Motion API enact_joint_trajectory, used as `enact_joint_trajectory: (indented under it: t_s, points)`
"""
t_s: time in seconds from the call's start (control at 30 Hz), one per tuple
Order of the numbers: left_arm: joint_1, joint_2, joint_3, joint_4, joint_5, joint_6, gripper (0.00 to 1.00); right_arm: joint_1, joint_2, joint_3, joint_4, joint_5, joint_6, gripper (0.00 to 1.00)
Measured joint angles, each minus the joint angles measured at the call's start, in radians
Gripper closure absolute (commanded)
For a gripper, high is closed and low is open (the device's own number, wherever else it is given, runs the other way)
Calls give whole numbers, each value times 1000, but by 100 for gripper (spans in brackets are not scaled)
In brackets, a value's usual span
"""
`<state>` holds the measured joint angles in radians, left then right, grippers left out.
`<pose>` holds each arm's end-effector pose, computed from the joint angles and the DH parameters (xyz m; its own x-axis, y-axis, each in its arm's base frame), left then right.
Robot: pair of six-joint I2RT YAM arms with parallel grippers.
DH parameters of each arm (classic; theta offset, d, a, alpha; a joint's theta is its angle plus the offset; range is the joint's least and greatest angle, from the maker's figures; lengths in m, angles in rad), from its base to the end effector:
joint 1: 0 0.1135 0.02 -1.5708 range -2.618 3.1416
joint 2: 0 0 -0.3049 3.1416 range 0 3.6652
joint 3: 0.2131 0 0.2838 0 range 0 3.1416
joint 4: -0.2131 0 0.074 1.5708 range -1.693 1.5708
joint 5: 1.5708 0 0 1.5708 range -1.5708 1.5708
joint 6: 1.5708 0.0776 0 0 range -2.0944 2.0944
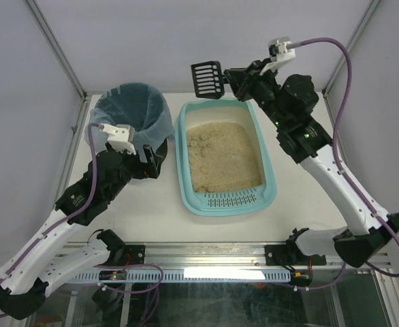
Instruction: Clean the litter box
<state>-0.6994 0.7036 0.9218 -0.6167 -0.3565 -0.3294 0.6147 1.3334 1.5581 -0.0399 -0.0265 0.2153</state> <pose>0.1556 -0.0955 0.3725 -0.3965 -0.0626 -0.9159 0.2419 0.9553 -0.1700 0.2883 0.2060 0.5580 0.0189 0.2748 -0.9613 -0.6161 0.7605 0.2053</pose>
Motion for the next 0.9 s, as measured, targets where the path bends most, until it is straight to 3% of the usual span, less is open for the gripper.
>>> enact_joint_trajectory:
  t_s: [0.13, 0.33, 0.67, 0.9]
  points:
    - [-48, 93, 12, 55, 10, -3, 14, -45, -84, -81, -96, 127, 0, 100]
    - [-212, 282, 21, 112, -78, -56, 14, -74, -49, -199, -249, 218, 3, 100]
    - [-222, 488, 18, 130, -176, -236, 13, -75, 198, -188, -400, 290, -12, 100]
    - [-206, 645, 55, 123, -189, -269, 13, -80, 323, -147, -429, 362, -37, 100]
